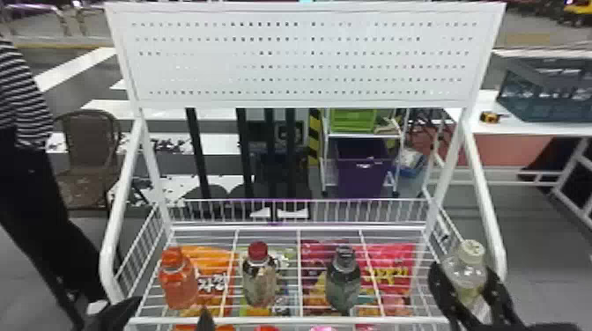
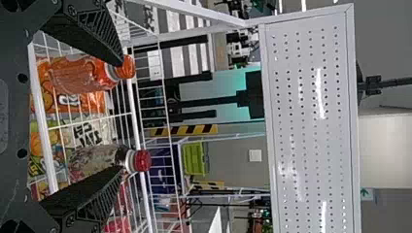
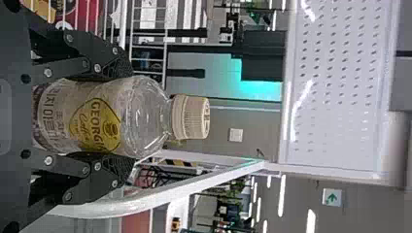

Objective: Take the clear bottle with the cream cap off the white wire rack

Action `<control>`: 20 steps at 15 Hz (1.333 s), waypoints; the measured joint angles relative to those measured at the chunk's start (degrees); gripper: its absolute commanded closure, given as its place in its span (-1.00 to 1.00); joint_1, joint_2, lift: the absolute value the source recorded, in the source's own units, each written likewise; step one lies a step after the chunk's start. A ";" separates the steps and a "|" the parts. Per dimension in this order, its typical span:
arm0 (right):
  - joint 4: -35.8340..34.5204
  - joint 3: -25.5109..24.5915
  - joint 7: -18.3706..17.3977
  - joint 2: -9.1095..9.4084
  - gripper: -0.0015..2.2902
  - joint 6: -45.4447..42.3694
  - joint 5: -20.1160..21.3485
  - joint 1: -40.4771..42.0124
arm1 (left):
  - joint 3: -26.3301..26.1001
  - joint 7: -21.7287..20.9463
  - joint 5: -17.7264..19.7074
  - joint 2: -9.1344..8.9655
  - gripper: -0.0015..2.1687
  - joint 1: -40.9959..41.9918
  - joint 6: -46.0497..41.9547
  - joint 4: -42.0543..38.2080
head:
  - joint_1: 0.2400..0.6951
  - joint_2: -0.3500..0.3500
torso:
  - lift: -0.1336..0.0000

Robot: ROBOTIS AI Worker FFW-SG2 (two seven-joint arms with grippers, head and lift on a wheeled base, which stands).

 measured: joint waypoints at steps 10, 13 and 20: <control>-21.04 -1.57 1.81 0.31 0.37 1.61 -1.11 20.92 | -0.07 -0.03 0.85 -0.09 -0.88 0.71 -4.68 0.42 | 0.14 0.00 | 1.00; -21.27 -1.71 2.03 0.34 0.37 -0.34 -2.63 23.08 | -0.08 -0.02 0.88 -0.09 -0.88 0.63 -4.86 0.61 | 0.14 0.00 | 1.00; -21.21 -3.55 2.65 0.29 0.37 -1.33 -6.95 23.78 | -0.08 -0.03 1.41 -0.09 -0.88 0.63 -5.25 0.06 | 0.14 0.00 | 1.00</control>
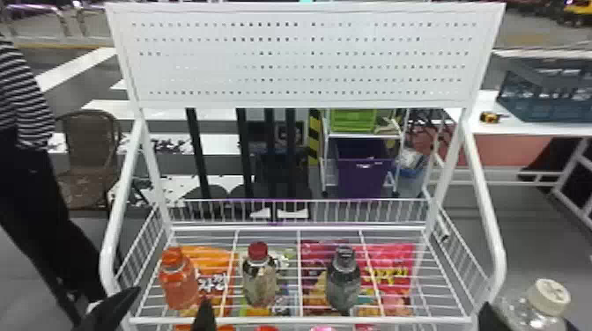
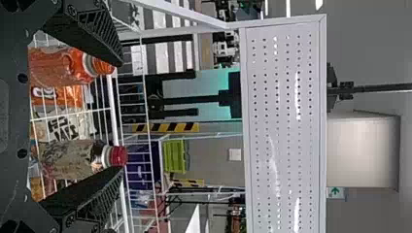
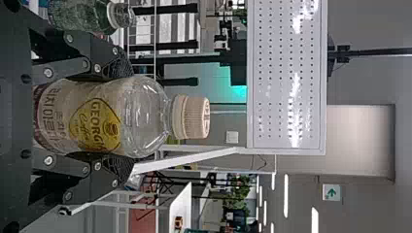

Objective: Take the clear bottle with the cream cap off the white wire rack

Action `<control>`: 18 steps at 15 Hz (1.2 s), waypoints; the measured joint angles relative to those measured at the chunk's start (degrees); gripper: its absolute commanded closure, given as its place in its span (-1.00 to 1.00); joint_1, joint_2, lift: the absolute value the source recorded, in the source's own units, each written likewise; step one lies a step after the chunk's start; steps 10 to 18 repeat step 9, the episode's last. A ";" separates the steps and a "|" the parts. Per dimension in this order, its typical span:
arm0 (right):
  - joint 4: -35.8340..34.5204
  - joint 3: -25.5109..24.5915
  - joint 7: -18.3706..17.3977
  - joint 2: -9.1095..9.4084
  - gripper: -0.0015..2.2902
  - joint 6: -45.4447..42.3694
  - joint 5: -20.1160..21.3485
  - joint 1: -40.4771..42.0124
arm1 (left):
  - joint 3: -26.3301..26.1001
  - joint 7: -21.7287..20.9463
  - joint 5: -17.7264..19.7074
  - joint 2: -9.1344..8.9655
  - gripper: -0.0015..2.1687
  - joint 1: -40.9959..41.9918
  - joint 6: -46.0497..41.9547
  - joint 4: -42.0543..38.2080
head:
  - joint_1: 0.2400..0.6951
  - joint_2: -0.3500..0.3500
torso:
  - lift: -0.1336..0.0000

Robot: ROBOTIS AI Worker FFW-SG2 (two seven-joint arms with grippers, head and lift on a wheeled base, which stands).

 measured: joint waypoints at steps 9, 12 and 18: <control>-0.11 0.03 0.05 -0.07 0.37 -0.04 -0.05 0.01 | 0.26 0.16 0.70 0.00 -0.88 0.09 0.00 -0.11 | 0.14 0.00 | 1.00; -0.11 0.03 0.05 -0.07 0.37 -0.04 -0.05 0.01 | 0.26 0.16 0.70 0.00 -0.88 0.09 0.00 -0.11 | 0.14 0.00 | 1.00; -0.11 0.03 0.05 -0.07 0.37 -0.04 -0.05 0.01 | 0.26 0.16 0.70 0.00 -0.88 0.09 0.00 -0.11 | 0.14 0.00 | 1.00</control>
